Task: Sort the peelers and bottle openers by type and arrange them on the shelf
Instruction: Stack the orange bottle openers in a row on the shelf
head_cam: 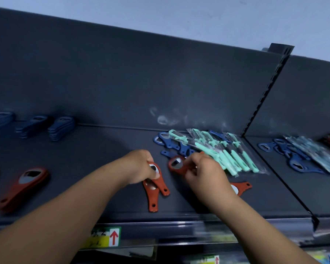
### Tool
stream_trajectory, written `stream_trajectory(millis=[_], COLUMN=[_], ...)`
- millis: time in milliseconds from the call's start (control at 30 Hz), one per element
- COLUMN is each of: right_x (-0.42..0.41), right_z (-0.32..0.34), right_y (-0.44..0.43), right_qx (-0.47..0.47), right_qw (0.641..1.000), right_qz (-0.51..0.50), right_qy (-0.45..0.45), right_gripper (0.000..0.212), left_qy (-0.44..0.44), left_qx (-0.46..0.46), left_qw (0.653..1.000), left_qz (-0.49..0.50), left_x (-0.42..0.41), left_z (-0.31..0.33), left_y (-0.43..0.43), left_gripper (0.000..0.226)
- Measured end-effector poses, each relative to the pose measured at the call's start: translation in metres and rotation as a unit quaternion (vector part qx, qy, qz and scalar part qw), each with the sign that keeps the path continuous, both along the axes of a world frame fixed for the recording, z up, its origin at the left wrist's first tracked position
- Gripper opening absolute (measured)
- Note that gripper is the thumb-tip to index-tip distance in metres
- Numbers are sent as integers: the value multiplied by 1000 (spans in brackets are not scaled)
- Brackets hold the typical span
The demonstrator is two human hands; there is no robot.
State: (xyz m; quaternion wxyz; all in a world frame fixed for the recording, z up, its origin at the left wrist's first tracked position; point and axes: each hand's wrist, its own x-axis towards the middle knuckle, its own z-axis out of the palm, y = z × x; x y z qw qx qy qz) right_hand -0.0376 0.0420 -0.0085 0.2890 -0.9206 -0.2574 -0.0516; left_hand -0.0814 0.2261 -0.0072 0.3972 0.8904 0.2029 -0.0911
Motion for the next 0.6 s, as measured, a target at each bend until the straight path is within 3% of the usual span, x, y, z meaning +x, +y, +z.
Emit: stream_trajectory(millis=[100, 167, 233, 333, 500, 600], right_x=[-11, -16, -21, -30, -51, -50], right_z=[3, -1, -5, -2, 1, -4], right_y=[12, 17, 20, 23, 36, 39], right_qx=[165, 192, 140, -13, -157, -168], right_qw=[973, 957, 966, 990, 985, 984], right_qz=[6, 11, 18, 18, 16, 2], right_qy=[164, 218, 214, 140, 77, 55], right_gripper=[22, 24, 20, 7, 67, 61], left_qy=[-18, -19, -23, -28, -33, -30], left_qx=[-14, -30, -53, -81, -109, -126], left_qw=[1000, 999, 998, 995, 993, 990], left_qz=[1, 5, 22, 41, 39, 56], left_x=[-4, -7, -10, -15, -24, -29], left_z=[-2, -2, 0, 0, -1, -1], left_y=[2, 3, 4, 5, 6, 8], left_gripper=[21, 28, 35, 33, 28, 22])
